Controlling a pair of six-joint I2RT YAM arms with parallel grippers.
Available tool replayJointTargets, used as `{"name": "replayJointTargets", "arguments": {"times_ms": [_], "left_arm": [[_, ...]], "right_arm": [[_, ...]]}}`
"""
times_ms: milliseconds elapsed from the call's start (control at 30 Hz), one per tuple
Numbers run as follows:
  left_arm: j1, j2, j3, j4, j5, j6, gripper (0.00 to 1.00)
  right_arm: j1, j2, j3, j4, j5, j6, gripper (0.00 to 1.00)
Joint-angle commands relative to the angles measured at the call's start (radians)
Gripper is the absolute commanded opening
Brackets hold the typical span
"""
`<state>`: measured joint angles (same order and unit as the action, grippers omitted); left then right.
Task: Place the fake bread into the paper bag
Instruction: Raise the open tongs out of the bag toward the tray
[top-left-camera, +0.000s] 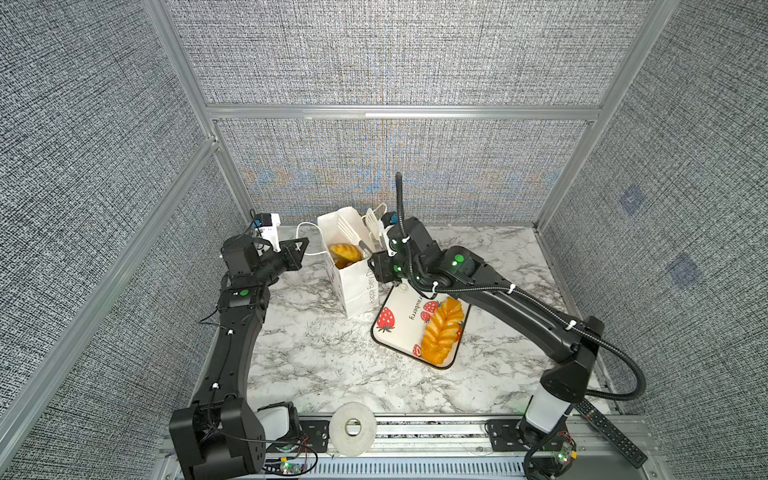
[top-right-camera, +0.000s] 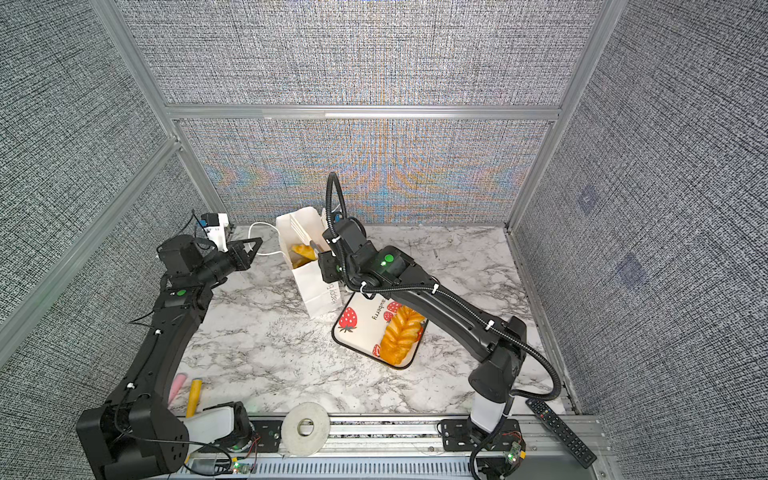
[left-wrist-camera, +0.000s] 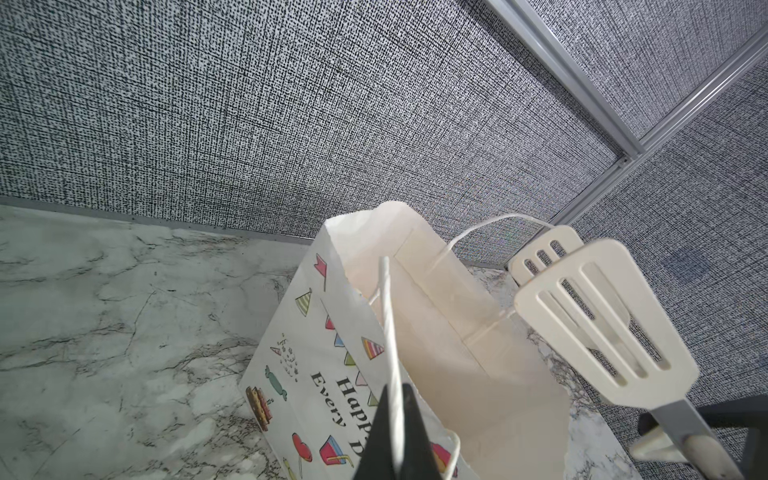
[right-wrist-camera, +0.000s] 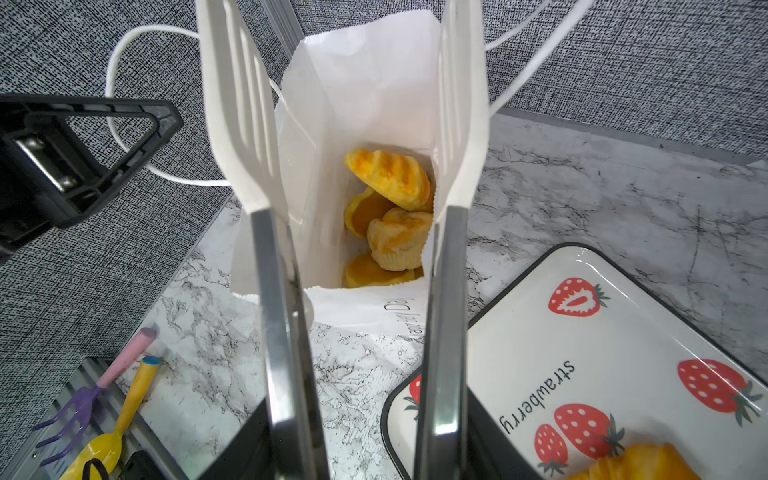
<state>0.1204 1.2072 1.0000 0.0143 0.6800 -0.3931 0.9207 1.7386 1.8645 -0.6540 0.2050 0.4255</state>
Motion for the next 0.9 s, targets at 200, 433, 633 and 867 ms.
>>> {"name": "replayJointTargets", "arguments": {"times_ms": [200,433,633,867], "left_arm": [[0.001,0.001,-0.004,0.027,0.010,0.001,0.00],[0.001,0.000,-0.006,0.029,0.012,-0.001,0.00],[0.001,-0.001,-0.006,0.030,0.013,-0.003,0.00],[0.001,0.000,-0.006,0.032,0.015,-0.004,0.00]], "right_arm": [[-0.001,-0.105,-0.076,0.057,0.083,0.016,0.54],[-0.010,-0.181,-0.151,0.067,0.132,0.031,0.54],[-0.028,-0.248,-0.232,0.080,0.155,0.057,0.54],[-0.052,-0.313,-0.346,0.070,0.173,0.101,0.54]]}}
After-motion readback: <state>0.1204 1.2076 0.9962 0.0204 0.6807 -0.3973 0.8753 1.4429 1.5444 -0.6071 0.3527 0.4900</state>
